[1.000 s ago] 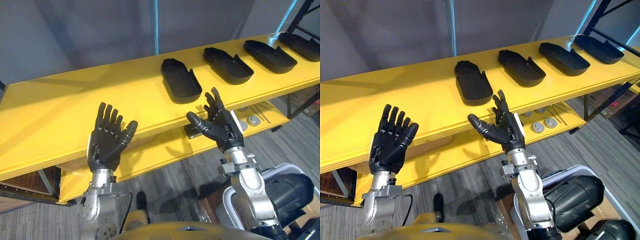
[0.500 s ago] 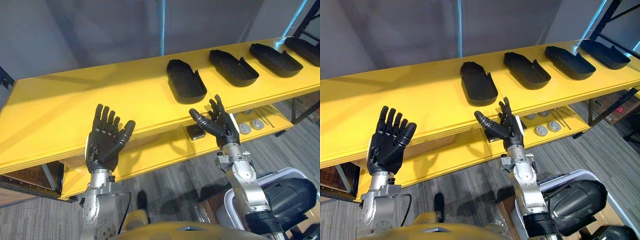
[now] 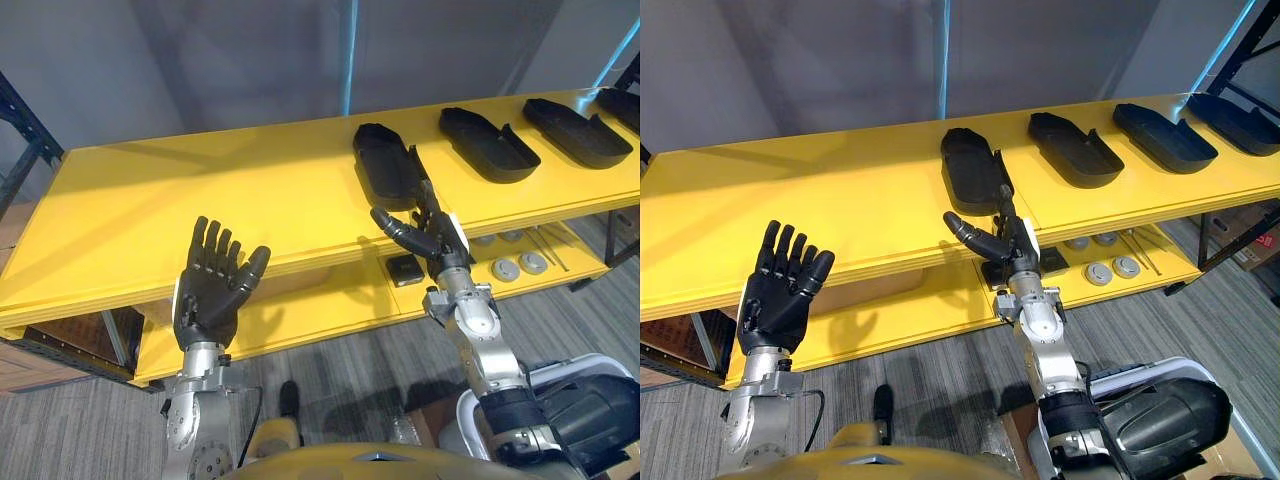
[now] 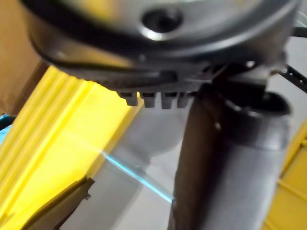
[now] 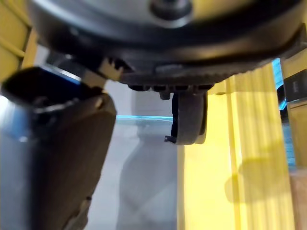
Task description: Walk over and take three plastic housings, then place them on the shelf
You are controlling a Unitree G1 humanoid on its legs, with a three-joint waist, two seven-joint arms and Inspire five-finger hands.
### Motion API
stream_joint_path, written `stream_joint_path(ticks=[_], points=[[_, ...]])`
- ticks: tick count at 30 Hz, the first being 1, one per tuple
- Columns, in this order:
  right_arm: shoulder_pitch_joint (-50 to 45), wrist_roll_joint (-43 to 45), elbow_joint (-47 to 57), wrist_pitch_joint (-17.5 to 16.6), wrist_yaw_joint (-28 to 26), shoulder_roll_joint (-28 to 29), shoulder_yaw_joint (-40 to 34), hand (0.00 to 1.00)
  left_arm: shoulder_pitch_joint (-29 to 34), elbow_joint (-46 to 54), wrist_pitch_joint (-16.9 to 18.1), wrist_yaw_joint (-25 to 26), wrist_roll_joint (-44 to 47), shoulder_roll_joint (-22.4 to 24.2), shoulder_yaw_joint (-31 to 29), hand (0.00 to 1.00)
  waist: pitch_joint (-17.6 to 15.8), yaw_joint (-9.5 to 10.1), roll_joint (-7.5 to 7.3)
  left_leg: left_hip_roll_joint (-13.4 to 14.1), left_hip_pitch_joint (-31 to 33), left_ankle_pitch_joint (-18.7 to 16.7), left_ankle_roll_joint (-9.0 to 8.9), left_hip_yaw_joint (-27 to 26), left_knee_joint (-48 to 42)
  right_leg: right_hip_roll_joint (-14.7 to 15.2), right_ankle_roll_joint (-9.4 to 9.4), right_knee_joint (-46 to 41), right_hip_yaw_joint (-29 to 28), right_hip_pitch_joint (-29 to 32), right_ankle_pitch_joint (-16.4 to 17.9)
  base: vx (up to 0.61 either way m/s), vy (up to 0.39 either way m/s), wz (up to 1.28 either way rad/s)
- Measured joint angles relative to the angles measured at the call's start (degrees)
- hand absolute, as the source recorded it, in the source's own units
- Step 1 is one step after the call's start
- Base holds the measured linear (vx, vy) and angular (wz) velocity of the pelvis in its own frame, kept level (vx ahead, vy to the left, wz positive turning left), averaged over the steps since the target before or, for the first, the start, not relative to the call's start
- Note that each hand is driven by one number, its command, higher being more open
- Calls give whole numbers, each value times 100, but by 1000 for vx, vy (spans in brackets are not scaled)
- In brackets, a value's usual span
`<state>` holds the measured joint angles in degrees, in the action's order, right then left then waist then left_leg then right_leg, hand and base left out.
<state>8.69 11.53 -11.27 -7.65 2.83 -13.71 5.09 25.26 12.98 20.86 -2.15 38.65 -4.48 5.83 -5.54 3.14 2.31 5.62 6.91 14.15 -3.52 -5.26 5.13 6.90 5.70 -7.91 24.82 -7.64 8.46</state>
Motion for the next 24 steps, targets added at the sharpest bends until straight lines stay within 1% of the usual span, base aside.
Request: stream_joint_path(ticks=[5, 11, 18, 24], points=[[197, -6, -148, 9, -25, -2, 0, 100, -2, -11, 0, -106, 0, 1, 5, 100, 0, 29, 1, -3, 11, 28, 10, 29, 0, -5, 3, -2, 26, -10, 2, -2, -6, 2], [460, -197, -299, 368, 198, -9, 0, 100, -2, -12, 0, -107, -1, 2, 7, 100, -3, 61, 7, -5, 7, 39, 18, 74, 0, -11, 3, -13, 71, -38, 8, -5, -10, 2], [846, -196, -893, 368, 458, -12, -10, 100, -13, -61, 1, -105, -2, 0, 17, 100, -20, 130, 39, -8, 1, 39, 27, 118, 1, -6, 3, -84, 104, -42, 38, -6, -6, 2], [1086, -206, -1115, 366, 656, -12, -23, 100, -5, -257, 1, -101, 0, 1, 47, 100, -31, 145, 72, -11, 34, 44, 27, 197, 0, -13, -6, -116, 178, -41, 73, -13, -24, 6]])
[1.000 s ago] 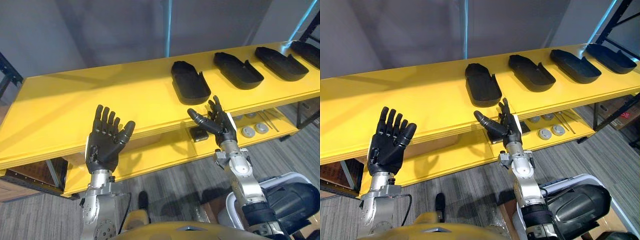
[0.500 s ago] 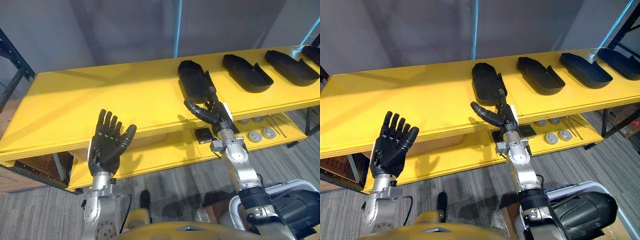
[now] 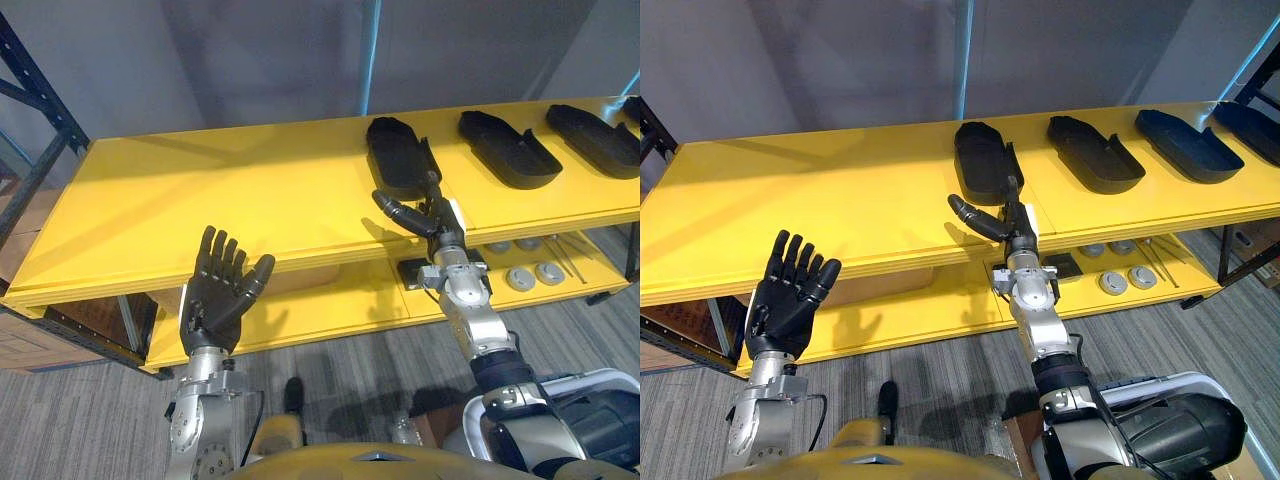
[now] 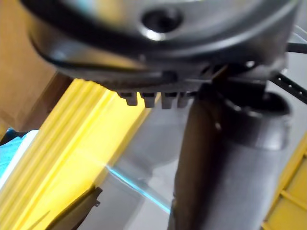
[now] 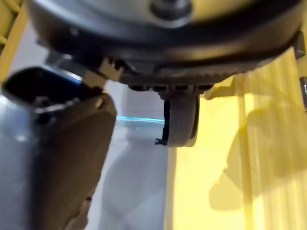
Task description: Walk over and take three plastic housings, then place them on the shelf
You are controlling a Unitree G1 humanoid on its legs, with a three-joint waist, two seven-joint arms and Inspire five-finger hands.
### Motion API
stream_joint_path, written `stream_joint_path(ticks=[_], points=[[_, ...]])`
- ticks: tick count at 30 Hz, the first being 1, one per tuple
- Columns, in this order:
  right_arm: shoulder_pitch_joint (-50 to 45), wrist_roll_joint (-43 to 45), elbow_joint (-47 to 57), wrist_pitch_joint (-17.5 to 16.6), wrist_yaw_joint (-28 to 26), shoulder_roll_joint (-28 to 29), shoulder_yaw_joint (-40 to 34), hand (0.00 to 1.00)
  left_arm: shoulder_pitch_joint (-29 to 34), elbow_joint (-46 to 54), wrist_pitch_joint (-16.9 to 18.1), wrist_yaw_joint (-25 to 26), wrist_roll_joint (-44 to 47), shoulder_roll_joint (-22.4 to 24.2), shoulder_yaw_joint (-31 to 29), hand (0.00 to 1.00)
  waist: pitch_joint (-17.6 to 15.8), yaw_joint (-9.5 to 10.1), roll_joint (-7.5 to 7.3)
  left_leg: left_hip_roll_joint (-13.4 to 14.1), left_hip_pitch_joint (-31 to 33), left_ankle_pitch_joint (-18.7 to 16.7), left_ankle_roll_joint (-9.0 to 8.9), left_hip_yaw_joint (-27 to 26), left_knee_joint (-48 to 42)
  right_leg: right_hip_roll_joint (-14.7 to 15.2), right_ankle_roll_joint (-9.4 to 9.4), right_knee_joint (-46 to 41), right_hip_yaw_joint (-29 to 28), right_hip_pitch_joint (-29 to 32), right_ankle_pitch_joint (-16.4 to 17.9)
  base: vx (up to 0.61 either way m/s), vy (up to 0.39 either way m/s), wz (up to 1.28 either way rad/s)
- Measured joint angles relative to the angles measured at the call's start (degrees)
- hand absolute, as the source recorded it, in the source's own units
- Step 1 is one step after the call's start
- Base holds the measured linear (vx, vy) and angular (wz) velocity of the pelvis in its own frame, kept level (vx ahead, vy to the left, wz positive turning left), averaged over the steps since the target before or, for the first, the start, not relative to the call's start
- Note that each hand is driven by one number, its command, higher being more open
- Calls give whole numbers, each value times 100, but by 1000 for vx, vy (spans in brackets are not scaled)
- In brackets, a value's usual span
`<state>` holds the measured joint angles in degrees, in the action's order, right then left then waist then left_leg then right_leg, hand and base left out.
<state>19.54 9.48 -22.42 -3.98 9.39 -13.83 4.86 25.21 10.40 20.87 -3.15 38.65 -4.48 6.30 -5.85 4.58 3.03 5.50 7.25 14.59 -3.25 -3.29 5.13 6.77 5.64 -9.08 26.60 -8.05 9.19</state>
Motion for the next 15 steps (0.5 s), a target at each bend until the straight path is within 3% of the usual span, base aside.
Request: stream_joint_path(ticks=[10, 12, 15], points=[[270, -4, 59, -46, 293, 0, -136, 100, -43, 1, 18, -33, -1, -2, 138, 100, -4, -9, 6, 16, 5, 3, -16, -29, -1, 4, -13, -73, -18, 49, 69, 0, -28, -1], [47, -1, 598, -61, 291, 0, -145, 100, -51, 5, 45, -128, -5, -4, 188, 100, -11, -16, 19, 28, 28, -12, -7, -78, -1, 3, -13, -69, -54, 96, 69, 3, -28, -10], [-1015, 50, 2286, -385, -66, 0, -168, 100, -59, 58, 199, -267, -98, -9, 182, 100, -14, -57, 15, 38, 4, -63, -29, -282, -13, 29, 2, -45, -246, 176, 54, 44, -20, -28]])
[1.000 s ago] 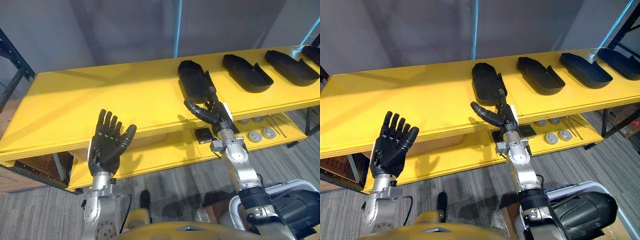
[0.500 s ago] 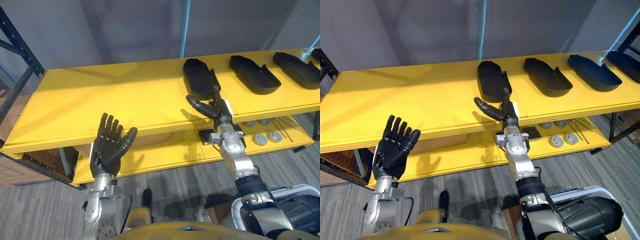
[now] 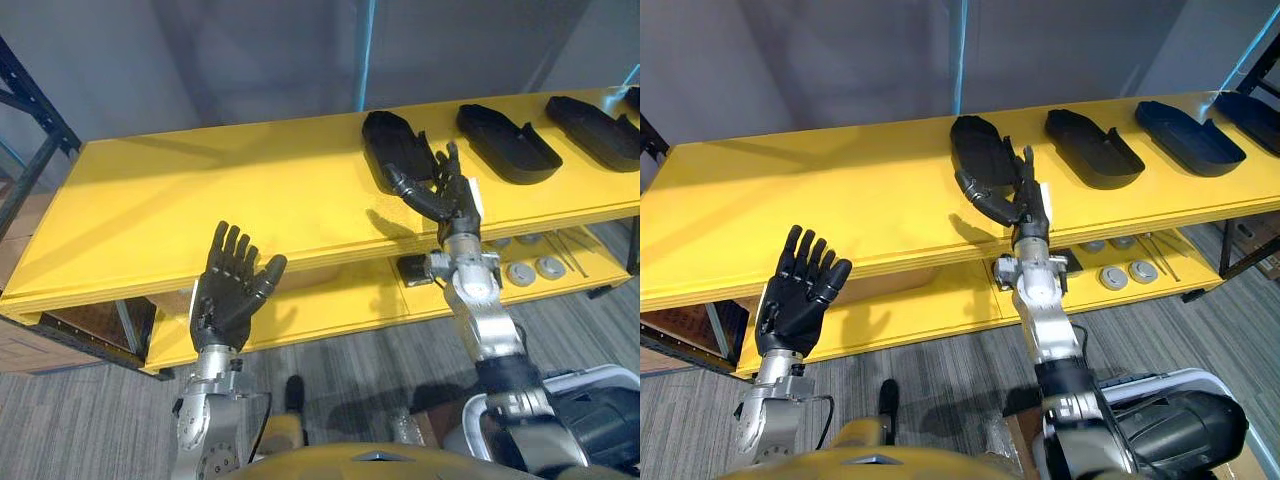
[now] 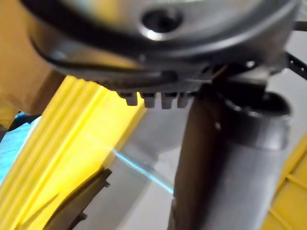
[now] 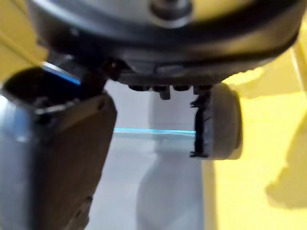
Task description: Walk over and take three plastic housings, then place them on the shelf
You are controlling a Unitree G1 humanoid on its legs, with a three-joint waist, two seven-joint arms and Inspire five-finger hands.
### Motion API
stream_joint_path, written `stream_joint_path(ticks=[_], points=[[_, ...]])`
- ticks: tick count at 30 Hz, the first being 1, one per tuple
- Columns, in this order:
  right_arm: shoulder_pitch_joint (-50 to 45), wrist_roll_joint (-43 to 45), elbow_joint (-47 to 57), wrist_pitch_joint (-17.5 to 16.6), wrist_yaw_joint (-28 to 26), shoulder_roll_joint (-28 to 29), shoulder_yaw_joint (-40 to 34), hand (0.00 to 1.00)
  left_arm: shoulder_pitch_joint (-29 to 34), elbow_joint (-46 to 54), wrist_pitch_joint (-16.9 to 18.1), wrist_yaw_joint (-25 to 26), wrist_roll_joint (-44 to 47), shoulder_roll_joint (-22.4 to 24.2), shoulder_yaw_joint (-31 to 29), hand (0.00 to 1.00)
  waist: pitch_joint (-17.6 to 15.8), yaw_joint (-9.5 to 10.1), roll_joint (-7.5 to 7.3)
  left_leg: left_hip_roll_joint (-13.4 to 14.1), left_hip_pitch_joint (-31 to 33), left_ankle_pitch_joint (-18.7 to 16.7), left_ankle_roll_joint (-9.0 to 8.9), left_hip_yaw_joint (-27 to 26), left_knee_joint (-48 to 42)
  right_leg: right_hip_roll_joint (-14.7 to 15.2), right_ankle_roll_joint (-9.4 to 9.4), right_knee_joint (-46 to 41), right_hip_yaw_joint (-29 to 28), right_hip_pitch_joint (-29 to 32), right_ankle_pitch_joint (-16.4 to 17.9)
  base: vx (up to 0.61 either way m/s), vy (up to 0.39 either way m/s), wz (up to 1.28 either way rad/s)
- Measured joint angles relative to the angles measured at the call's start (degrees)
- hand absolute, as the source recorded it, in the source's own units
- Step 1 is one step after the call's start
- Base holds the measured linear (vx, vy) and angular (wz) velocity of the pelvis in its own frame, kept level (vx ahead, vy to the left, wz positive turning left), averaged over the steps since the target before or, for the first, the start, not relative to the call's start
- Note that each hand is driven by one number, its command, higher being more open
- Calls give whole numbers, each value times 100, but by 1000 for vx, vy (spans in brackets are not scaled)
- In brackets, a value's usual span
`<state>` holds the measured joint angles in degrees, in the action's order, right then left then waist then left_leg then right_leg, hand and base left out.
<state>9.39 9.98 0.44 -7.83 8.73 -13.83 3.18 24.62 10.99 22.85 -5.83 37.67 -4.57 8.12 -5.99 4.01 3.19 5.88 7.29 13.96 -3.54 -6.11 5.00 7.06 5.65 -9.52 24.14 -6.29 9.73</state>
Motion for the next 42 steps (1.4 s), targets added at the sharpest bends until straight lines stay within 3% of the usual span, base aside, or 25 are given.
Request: stream_joint_path(ticks=[3, 6, 8, 13, 17, 19, 21, 24, 28, 31, 33, 36, 38, 40, 42], points=[[-1087, 222, 1196, -330, -654, 5, -158, 100, -135, 446, 248, -230, -24, -89, -37, 100, -46, -220, -88, 80, -149, -16, 13, -418, -5, 20, 1, -33, -412, 120, -15, 47, -29, -60], [-1845, 215, 1504, -401, -810, 41, -433, 100, -409, 839, 281, -664, 1, -140, 71, 100, -76, -468, -156, 123, -288, -95, 7, -686, 5, 24, -12, -25, -674, 145, -41, 30, -38, -58], [-2601, 209, 1588, -401, -718, 197, -689, 100, -545, 1150, 280, -965, 19, -220, 380, 100, -82, -689, -167, 201, -408, -230, -31, -1077, 12, -4, -21, 49, -1067, 252, -130, 26, -9, -87], [-4008, 181, 1632, -461, -76, 831, -1242, 100, -592, 1148, 192, -1053, 14, -325, 1103, 100, -124, -1212, -144, 324, -568, -356, -71, -1847, 9, -73, -14, 206, -1841, 536, -339, 60, 3, -86], [-4695, 235, 1626, -971, 329, 1033, -1498, 100, -752, 774, 190, -972, 14, -451, 1529, 100, -255, -1597, -148, 404, -791, -498, -114, -2560, -4, -145, 18, 283, -2532, 730, -512, 53, 3, -90], [-4761, 500, 1588, -1214, 302, 1024, -1487, 100, -891, 568, 181, -741, 9, -497, 1724, 100, -271, -1690, -166, 417, -963, -586, -158, -2795, -11, -171, 33, 300, -2793, 738, -546, 36, 13, -78], [-4690, 870, 1500, -1435, 171, 1017, -1395, 100, -1030, 490, 183, -424, -40, -518, 1879, 100, -295, -1666, -211, 371, -1045, -864, -216, -2579, -149, -211, 14, 331, -3065, 749, -590, 1, 12, -87], [-4120, 1353, 1196, -1569, -176, 752, -852, 100, -1102, 532, 200, 586, -573, -556, 1750, 100, -338, -1255, -236, 45, -531, -1993, -156, -424, -1498, -412, -133, 336, -3712, 909, -669, -34, 8, -123], [-3288, 1270, 888, -1539, -301, 290, -208, 100, -950, 780, 197, 930, -685, -465, 1006, 100, -354, -974, -71, 7, -209, -2590, -70, 304, -2380, -644, -143, 351, -3946, 1003, -766, -17, 52, -65], [-3058, 1246, 854, -1405, -108, 267, -42, 100, -893, 991, 310, 721, -675, -425, 862, 100, -338, -717, -4, -26, -41, -2637, -15, 369, -2548, -661, -64, 190, -3978, 1187, -811, 38, 39, -10], [-3033, 1291, 692, -1383, -73, 318, 0, 100, -882, 990, 355, 607, -660, -418, 921, 100, -406, -709, -52, -35, -14, -2673, 0, 536, -2723, -734, -64, -127, -3907, 1311, -811, 47, 36, -22], [-3358, 1354, 600, -1428, -71, 694, -131, 100, -877, 995, 355, 497, -736, -427, 967, 100, -744, -751, -170, -33, -471, -2836, 36, 435, -2761, -791, 31, -789, -3842, 1329, -748, -6, 63, -71], [-3713, 1656, 619, -1568, -336, 984, -188, 100, -829, 1016, 348, 352, -742, -439, 885, 100, -837, -685, -334, -79, -744, -3043, 169, -45, -2875, -651, 94, -649, -3333, 1310, -739, -112, 48, -117], [-3770, 2068, 631, -1646, -692, 967, -103, 100, -864, 1049, 291, 404, -838, -402, 782, 100, -856, -755, -279, 52, -733, -3021, 287, -405, -2829, -478, 151, -266, -3149, 1229, -860, -196, 116, -101], [-3597, 2424, 635, -1647, -901, 920, 80, 100, -907, 1134, 202, 445, -890, -431, 656, 100, -855, -722, -286, 168, -660, -3009, 369, -764, -2798, -162, -135, -1150, -2582, 1604, -645, -210, 90, -94]])
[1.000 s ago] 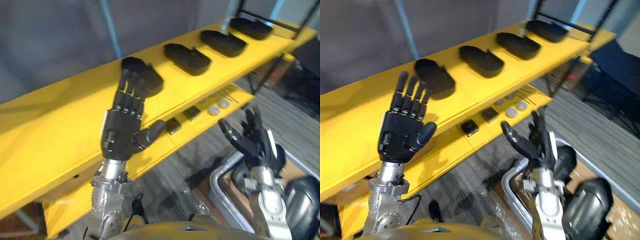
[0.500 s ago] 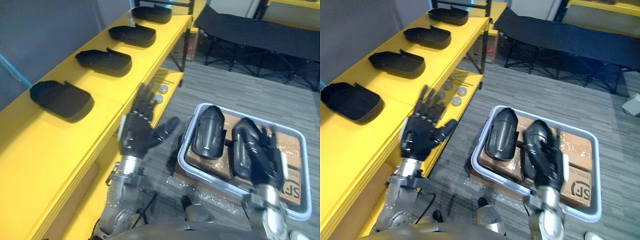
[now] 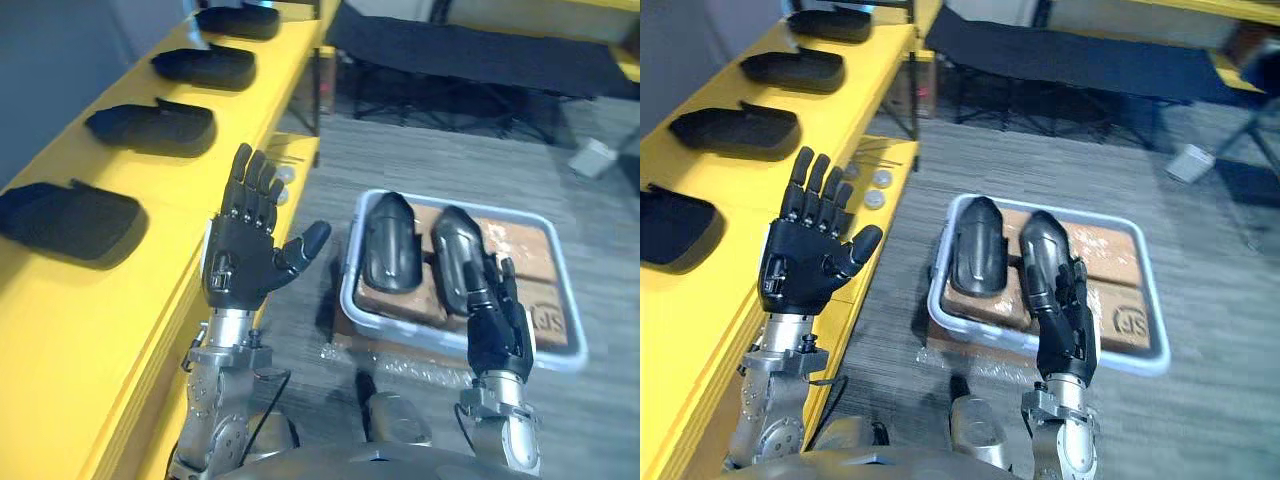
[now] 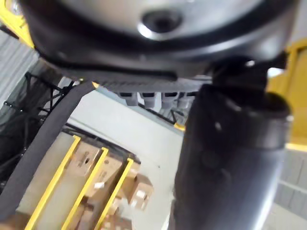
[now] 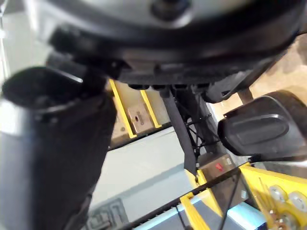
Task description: Walk over and take three plastic housings, then place them on the shelf
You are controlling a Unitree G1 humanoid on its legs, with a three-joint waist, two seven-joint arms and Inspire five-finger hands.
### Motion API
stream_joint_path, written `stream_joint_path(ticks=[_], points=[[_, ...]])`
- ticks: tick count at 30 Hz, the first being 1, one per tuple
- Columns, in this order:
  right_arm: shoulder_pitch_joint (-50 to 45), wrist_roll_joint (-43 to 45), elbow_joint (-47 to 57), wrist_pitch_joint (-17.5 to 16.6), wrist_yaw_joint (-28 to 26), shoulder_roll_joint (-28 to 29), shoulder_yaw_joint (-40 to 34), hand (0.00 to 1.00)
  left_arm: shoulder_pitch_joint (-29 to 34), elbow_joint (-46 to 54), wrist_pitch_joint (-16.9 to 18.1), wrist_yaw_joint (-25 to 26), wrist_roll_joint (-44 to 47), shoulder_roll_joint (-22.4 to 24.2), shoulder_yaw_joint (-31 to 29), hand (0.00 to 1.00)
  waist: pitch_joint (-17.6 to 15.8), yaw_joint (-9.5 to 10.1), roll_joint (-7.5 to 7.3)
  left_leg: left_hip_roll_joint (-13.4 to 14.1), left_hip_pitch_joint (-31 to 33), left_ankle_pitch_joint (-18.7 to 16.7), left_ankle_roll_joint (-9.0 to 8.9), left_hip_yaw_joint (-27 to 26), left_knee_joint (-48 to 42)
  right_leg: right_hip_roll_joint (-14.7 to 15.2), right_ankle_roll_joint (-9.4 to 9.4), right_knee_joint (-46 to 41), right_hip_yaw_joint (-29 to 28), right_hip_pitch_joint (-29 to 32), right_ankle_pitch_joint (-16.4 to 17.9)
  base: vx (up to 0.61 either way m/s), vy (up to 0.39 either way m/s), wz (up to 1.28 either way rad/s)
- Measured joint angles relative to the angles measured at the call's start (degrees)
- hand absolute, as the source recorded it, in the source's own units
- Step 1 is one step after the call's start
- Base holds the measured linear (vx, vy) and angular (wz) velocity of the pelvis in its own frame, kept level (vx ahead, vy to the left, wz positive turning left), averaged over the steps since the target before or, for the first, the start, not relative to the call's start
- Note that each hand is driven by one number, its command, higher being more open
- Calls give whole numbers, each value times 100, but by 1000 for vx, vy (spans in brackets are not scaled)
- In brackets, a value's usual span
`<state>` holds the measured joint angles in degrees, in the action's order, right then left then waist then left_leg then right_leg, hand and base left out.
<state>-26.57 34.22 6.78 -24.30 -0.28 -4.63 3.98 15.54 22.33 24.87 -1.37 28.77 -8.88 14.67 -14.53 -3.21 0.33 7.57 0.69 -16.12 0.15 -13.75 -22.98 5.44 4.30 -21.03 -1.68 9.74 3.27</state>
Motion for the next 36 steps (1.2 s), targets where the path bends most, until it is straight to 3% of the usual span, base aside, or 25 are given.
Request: stream_joint_path(ticks=[3, 6, 7, 9, 10, 11, 12, 13, 14, 15, 17, 18, 20, 21, 23, 24, 27, 28, 29, 33, 36], points=[[434, -366, -138, 2, 39, -36, 529, 100, -105, 6, -187, 226, 5, 2, -88, 100, -4, 7, 53, 241, 121, 97, -52, -123, -38, 516, -215, -1233, 373, 104, 279, -144, -87, -48], [920, -1115, -431, 159, 306, -106, 1257, 100, -135, -19, -287, 267, 47, 8, -110, 100, 91, 172, -66, 528, 405, 275, -319, -125, -99, 1184, -333, -1553, 572, -148, 317, -102, -290, -20], [994, -1408, -541, 299, 364, -131, 1526, 100, -130, -38, -387, 174, 296, 11, -135, 100, 150, 307, -143, 669, 535, 390, -517, -114, -107, 1533, -379, -1327, 709, -328, 303, -65, -400, -16], [1058, -1672, -637, 406, 420, -132, 1700, 100, -108, -50, -501, 87, 492, -1, -192, 100, 254, 356, -281, 852, 763, 502, -737, -60, -206, 1729, -677, -826, 804, -447, -205, -57, -442, -15], [1093, -1849, -729, 484, 529, -207, 1702, 100, -147, -227, -632, 0, 482, 52, -176, 100, 280, 355, -110, 1073, 966, 626, -927, 147, -206, 1386, -456, -705, 952, -397, 44, -53, -446, -37], [1115, -1941, -874, 544, 686, -369, 1654, 100, -110, -416, -833, -22, 483, 150, -50, 100, 348, 376, 123, 1334, 968, 864, -1056, 248, 86, 1144, -410, -711, 1031, -249, 116, -43, -425, -42], [1110, -1998, -932, 559, 750, -435, 1585, 100, -108, -481, -937, -25, 485, 166, 30, 100, 351, 325, 137, 1388, 930, 1008, -1114, 242, 225, 1109, -245, -730, 1075, -234, 234, -23, -401, -43], [1038, -2028, -949, 608, 842, -473, 1424, 100, -105, -566, -1157, -46, 484, 140, 140, 100, 332, 233, 95, 1408, 792, 1194, -1188, 192, 473, 1071, 239, -841, 1184, -224, 527, -13, -394, -11], [922, -2027, -960, 651, 869, -485, 1193, 100, -64, -674, -1354, -48, 487, 154, 239, 100, 326, 98, 102, 1484, 703, 1391, -1204, 210, 671, 1036, 598, -1076, 1335, -179, 762, -30, -479, -3], [870, -2028, -980, 658, 860, -502, 1067, 100, -18, -733, -1438, -48, 515, 176, 272, 100, 314, 21, 122, 1531, 677, 1534, -1111, 255, 738, 1021, 640, -1242, 1439, -121, 817, -68, -464, 3], [626, -2027, -1041, 656, 794, -685, 601, 100, 104, -1014, -1569, -51, 857, 264, 372, 100, 249, -149, 132, 1608, 702, 2172, -362, 310, 681, 939, 382, -1166, 1785, -308, 999, -54, -434, 0], [376, -2038, -1036, 626, 696, -780, 187, 100, 219, -1179, -1604, -67, 997, 367, 382, 100, 204, -179, 156, 1603, 786, 2461, -114, 133, 527, 910, 216, -692, 1966, -598, 1095, 13, -352, -8], [257, -2044, -1037, 598, 671, -894, -242, 100, 312, -1248, -1611, -128, 1028, 503, 409, 100, 159, -158, 244, 1442, 831, 2176, -426, 46, 281, 908, 127, -426, 2034, -717, 1145, 24, -210, -18], [141, -2028, -1071, 598, 671, -981, -689, 100, 448, -1286, -1615, -297, 1123, 559, 448, 100, 153, -178, 408, 1157, 831, 1744, -302, -47, 66, 880, 125, -254, 2055, -806, 1146, -1, -110, -19], [116, -2029, -1127, 599, 668, -1069, -909, 100, 572, -1288, -1621, -396, 1096, 550, 444, 100, 162, -140, 421, 870, 803, 1396, -306, 69, -54, 884, 121, -157, 2038, -821, 1148, -23, -62, -17], [211, -2031, -1131, 593, 667, -1148, -955, 100, 653, -1374, -1647, -270, 624, 543, 386, 100, 166, -75, 427, 618, 775, 1074, -305, 172, 11, 841, 123, -40, 2044, -830, 1133, -34, 11, -11], [538, -2055, -1207, 594, 719, -1160, -949, 100, 615, -1722, -1730, 3, -219, 493, 194, 100, 197, 26, 382, 496, 548, 973, -383, 245, 602, 825, 156, -36, 2025, -730, 1042, -40, 56, -1], [867, -2100, -1304, 613, 762, -1152, -926, 100, 626, -1880, -1816, 74, -620, 419, 14, 100, 212, 76, 384, 406, 470, 1088, -631, 280, 876, 826, 198, 16, 2008, -682, 920, -60, 92, 0], [1171, -2079, -1409, 662, 820, -1161, -926, 100, 642, -1930, -1861, 106, -1018, 313, -126, 100, 194, 147, 335, 330, 470, 1170, -716, 278, 992, 847, 251, 166, 1995, -681, 762, -75, 127, 0], [2127, -2050, -2123, 902, 936, -1214, -1102, 100, 712, -1870, -1890, 249, -1421, -25, -536, 100, 169, 391, 161, 86, 514, 1213, -636, 333, 987, 992, 427, 726, 2087, -914, 382, -72, 157, 16], [3326, -2032, -3118, 1302, 1205, -1756, -1273, 100, 466, -1531, -1991, 319, -1484, -67, -897, 100, 54, 513, 163, -61, 1014, 1201, -503, 652, 643, 1052, 490, 1054, 2394, -958, 119, -109, 120, 48]])
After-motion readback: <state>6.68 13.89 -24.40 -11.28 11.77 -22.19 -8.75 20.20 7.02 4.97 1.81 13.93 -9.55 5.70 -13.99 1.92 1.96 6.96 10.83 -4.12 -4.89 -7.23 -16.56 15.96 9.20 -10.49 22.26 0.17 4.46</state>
